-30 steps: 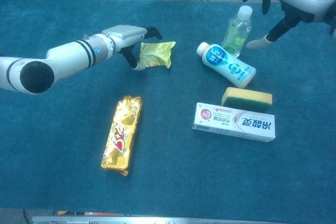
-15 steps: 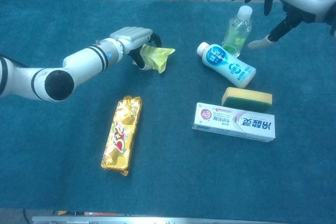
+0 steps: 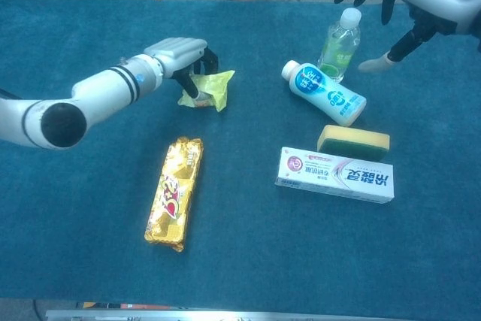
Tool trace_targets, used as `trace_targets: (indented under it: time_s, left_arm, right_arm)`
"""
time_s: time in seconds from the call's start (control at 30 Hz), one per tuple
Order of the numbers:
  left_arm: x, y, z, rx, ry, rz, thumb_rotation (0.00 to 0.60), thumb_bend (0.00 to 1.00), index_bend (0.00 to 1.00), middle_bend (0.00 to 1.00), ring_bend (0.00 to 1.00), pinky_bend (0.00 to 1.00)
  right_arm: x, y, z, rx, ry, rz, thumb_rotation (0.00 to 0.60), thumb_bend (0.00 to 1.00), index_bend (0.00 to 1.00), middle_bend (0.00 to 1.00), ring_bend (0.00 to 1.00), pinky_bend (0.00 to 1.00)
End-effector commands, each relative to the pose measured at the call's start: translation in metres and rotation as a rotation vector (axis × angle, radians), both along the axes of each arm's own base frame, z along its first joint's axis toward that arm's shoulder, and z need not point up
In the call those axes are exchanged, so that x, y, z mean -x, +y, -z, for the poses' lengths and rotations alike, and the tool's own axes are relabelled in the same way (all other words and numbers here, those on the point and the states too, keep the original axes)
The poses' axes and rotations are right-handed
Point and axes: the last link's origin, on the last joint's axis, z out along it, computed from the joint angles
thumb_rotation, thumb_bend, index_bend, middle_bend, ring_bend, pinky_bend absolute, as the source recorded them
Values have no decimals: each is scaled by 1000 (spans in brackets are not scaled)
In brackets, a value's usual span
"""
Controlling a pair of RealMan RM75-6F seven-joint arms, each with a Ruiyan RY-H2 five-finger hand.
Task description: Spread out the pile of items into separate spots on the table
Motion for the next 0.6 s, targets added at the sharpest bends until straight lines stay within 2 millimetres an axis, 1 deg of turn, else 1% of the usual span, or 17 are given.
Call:
trace_targets:
  time_s: [0.03, 0.2, 0.4, 0.6]
  left_arm:
    - [14, -13, -25, -6, 14, 28, 600, 263, 491, 448, 437, 459]
    - [29, -33, -53, 2, 37, 48, 600, 263, 485, 439, 437, 460]
    - [48, -57, -82, -1, 64, 43, 600, 263, 479, 430, 430, 460]
    - [68, -75, -103, -11, 72, 7, 600, 263, 473, 426, 424, 458]
  right_arm:
    - [0, 1, 0, -3, 0, -3, 600, 66, 17, 263, 265, 457]
    - [-1, 4, 4, -18, -1, -15, 600, 66, 17, 263, 265, 457]
    - [0, 9, 6, -27, -6, -20, 600, 66, 17, 263, 265, 457]
    - [1, 11, 9, -38, -2, -21, 600, 66, 17, 263, 266, 457]
